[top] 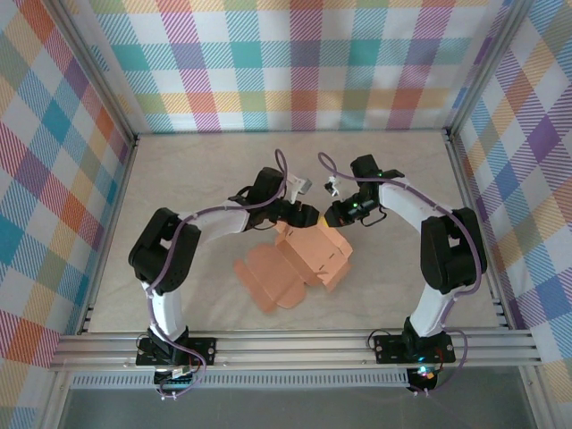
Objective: Fold the paper box
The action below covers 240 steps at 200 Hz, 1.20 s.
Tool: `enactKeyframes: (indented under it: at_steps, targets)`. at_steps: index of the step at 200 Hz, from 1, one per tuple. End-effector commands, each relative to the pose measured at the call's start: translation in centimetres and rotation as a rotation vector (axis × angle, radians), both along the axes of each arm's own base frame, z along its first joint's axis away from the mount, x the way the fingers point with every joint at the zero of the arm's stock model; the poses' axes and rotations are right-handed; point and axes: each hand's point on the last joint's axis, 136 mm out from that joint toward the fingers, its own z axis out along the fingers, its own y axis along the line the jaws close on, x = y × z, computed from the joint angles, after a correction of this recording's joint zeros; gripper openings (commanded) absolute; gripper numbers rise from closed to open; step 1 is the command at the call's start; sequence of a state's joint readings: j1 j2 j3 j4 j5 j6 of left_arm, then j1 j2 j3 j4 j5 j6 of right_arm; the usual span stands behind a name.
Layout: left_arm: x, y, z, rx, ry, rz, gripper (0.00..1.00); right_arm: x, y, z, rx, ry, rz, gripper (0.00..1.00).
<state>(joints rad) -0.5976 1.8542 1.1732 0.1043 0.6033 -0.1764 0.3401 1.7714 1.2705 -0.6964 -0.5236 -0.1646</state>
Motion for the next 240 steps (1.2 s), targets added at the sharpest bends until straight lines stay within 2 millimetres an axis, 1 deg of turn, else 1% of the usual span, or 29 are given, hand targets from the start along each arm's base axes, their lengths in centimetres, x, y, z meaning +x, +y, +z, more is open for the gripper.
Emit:
enactKeyframes:
  at_steps: [1,11,30,45,65,80,103,121,139,167,193,216,240]
  targets:
    - [0.8,1.8,6.1,-0.080,-0.150,0.070,0.52,-0.2,0.0,0.8,-0.023,-0.046,-0.001,0.00]
    - [0.8,2.9,6.8,-0.079,-0.175,0.104,0.52,0.3,-0.4,0.5,-0.051,-0.057,-0.020,0.00]
    - [1.0,5.3,7.3,-0.053,-0.209,0.184,0.54,1.3,-1.3,0.0,-0.116,-0.097,-0.067,0.00]
    - [1.1,7.3,7.5,-0.043,-0.228,0.257,0.56,2.1,-1.9,0.0,-0.150,-0.155,-0.093,0.00]
    - [1.2,10.2,7.1,-0.026,-0.234,0.361,0.57,3.0,-2.8,0.6,-0.206,-0.264,-0.128,0.00]
    - [1.2,12.4,6.2,-0.002,-0.220,0.433,0.57,3.4,-3.1,1.4,-0.233,-0.357,-0.135,0.00]
    - [1.3,14.7,4.8,0.014,-0.182,0.501,0.58,3.8,-3.4,2.4,-0.282,-0.485,-0.142,0.00]
    - [1.3,15.6,3.8,0.028,-0.156,0.533,0.58,3.9,-3.6,2.5,-0.335,-0.559,-0.138,0.00]
    - [1.5,15.9,3.5,0.029,-0.150,0.545,0.58,3.9,-3.6,2.6,-0.377,-0.620,-0.121,0.00]
    - [1.8,16.2,3.3,0.030,-0.145,0.556,0.58,3.3,-2.7,2.9,-0.358,-0.653,-0.064,0.00]
    - [2.1,16.7,2.7,0.034,-0.132,0.580,0.59,3.3,-2.0,3.1,-0.403,-0.707,-0.020,0.00]
    - [2.6,17.7,2.3,0.025,-0.113,0.615,0.59,3.4,-1.3,3.0,-0.501,-0.787,0.050,0.00]
    - [3.4,19.3,1.8,0.017,-0.078,0.672,0.60,3.8,-0.6,2.9,-0.617,-0.881,0.108,0.00]
